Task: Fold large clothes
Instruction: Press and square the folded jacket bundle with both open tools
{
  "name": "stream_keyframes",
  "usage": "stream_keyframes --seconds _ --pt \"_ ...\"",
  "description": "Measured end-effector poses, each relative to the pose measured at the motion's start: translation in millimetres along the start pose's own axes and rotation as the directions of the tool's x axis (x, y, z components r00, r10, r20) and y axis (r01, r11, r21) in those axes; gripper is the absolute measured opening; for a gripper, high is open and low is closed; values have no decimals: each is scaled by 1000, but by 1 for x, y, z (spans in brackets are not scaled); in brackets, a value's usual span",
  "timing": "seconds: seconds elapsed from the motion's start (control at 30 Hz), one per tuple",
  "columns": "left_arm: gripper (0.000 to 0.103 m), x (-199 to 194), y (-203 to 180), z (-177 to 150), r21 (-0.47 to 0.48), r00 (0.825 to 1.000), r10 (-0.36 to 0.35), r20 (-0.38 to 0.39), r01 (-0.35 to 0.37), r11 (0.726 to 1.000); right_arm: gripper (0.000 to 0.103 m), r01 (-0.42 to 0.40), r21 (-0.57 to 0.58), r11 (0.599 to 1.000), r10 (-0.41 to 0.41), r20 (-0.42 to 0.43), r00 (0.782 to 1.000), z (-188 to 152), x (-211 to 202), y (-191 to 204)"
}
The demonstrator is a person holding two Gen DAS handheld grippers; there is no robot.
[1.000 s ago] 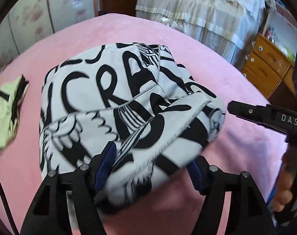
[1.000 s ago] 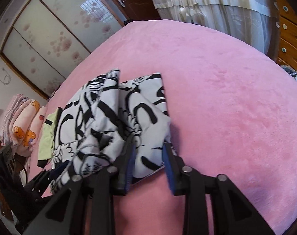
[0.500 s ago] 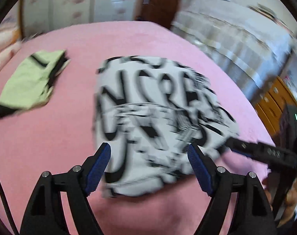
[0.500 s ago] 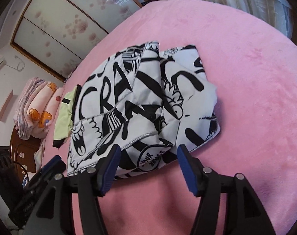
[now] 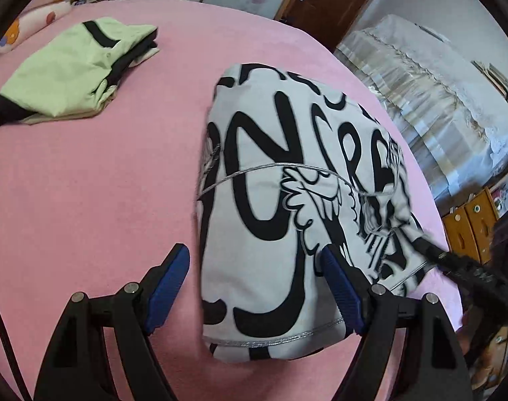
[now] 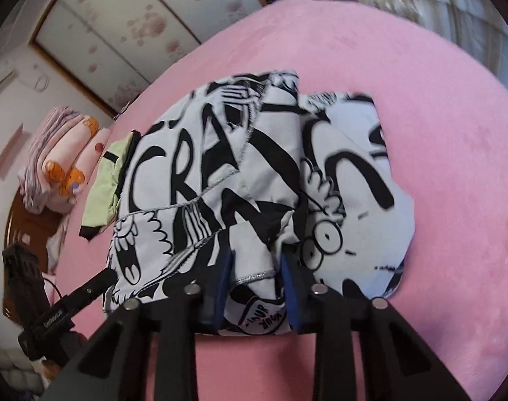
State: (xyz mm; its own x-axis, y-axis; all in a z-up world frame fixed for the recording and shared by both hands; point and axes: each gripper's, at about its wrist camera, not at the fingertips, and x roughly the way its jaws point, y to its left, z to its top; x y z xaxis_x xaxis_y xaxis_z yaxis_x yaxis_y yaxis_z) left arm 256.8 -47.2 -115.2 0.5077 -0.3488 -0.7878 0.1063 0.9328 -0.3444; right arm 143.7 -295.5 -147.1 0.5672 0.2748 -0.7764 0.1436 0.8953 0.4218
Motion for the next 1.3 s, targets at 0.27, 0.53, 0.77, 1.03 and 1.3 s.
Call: stream_keyframes --seconds 0.27,0.53,0.77,1.03,1.3 --pt "79 7 -56 2 138 999 15 39 -20 990 22 61 -51 997 -48 214 976 12 -65 3" --pt "80 47 -99 -26 352 979 193 71 -205 913 20 126 113 985 -140 121 983 -17 -9 -62" --pt "88 37 -91 -20 292 990 138 31 -141 946 29 199 25 980 -201 96 975 -8 -12 -39" --pt "88 21 -72 9 216 998 50 -44 -40 975 65 127 -17 992 -123 145 982 36 -39 -27" --pt "88 41 -30 68 64 997 31 -72 -26 998 65 106 31 994 -107 29 994 102 30 -45"
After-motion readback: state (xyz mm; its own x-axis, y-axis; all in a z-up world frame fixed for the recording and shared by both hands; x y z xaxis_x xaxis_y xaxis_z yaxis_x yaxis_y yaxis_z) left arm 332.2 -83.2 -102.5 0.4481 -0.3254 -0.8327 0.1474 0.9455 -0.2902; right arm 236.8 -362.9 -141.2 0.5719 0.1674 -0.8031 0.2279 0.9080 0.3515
